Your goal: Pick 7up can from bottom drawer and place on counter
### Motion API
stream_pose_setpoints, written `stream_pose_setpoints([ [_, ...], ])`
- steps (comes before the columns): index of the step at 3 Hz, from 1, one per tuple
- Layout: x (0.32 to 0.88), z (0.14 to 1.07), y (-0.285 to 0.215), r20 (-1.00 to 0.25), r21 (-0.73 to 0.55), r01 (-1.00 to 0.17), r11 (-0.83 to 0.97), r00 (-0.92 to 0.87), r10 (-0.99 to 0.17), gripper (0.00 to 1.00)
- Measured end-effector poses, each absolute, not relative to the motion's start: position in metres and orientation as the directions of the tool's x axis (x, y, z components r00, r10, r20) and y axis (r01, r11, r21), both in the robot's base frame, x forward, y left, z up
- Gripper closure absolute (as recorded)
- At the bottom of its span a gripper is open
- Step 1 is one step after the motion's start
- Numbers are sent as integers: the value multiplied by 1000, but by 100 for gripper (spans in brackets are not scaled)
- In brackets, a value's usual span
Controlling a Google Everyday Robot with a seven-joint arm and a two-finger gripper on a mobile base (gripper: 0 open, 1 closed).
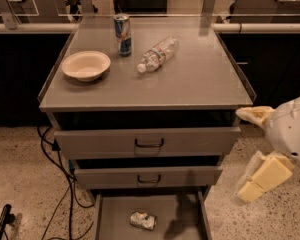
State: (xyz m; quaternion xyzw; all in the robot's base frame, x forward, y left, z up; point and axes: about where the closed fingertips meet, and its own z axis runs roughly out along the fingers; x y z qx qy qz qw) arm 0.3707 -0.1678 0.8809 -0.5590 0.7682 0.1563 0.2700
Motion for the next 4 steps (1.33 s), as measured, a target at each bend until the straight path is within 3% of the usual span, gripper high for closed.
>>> stream_pose_setpoints([
  [2,374,860,-153,-632,-70,-958,280,-174,-755,0],
  [4,369,790,-135,-639,49,-937,347,-296,-710,0],
])
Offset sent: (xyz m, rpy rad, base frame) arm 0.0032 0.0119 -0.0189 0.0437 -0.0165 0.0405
